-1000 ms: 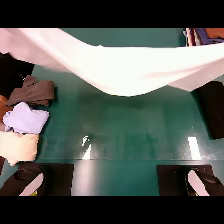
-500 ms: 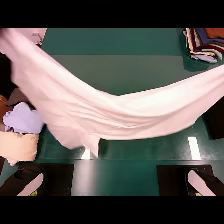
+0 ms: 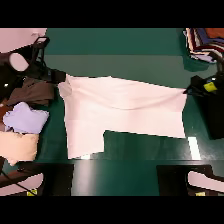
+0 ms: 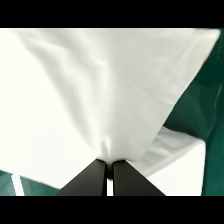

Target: Fold the shirts.

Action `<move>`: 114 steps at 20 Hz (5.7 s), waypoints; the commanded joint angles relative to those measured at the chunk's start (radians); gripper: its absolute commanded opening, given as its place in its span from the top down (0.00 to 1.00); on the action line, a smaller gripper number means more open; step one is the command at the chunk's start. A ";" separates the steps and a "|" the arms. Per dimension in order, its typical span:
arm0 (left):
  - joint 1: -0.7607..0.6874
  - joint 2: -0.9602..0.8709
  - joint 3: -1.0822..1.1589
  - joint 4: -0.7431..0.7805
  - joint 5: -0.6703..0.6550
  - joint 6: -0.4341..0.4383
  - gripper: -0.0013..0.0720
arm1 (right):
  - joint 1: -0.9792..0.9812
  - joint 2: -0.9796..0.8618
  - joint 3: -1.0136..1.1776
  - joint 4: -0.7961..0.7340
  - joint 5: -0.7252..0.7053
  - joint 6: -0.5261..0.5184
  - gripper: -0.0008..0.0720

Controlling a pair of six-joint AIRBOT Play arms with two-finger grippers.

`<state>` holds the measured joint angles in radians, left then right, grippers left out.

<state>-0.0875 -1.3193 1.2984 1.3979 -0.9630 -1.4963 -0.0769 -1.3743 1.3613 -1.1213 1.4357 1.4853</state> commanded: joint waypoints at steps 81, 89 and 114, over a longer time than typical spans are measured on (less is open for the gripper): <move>0.001 0.407 0.636 0.044 -0.274 -0.074 0.94 | -0.340 0.371 0.611 0.132 0.084 -0.095 0.97; 0.001 -0.018 0.258 0.034 -0.297 -0.058 0.94 | -0.097 -0.045 0.256 -0.018 0.151 -0.086 0.97; 0.101 -0.283 0.087 -0.100 -0.225 0.012 0.94 | 0.034 -0.294 0.131 -0.101 -0.091 -0.079 0.97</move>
<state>0.0120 -1.6020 1.4860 1.3243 -1.1816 -1.4879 -0.0460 -1.7042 1.6089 -1.2194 1.3911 1.4055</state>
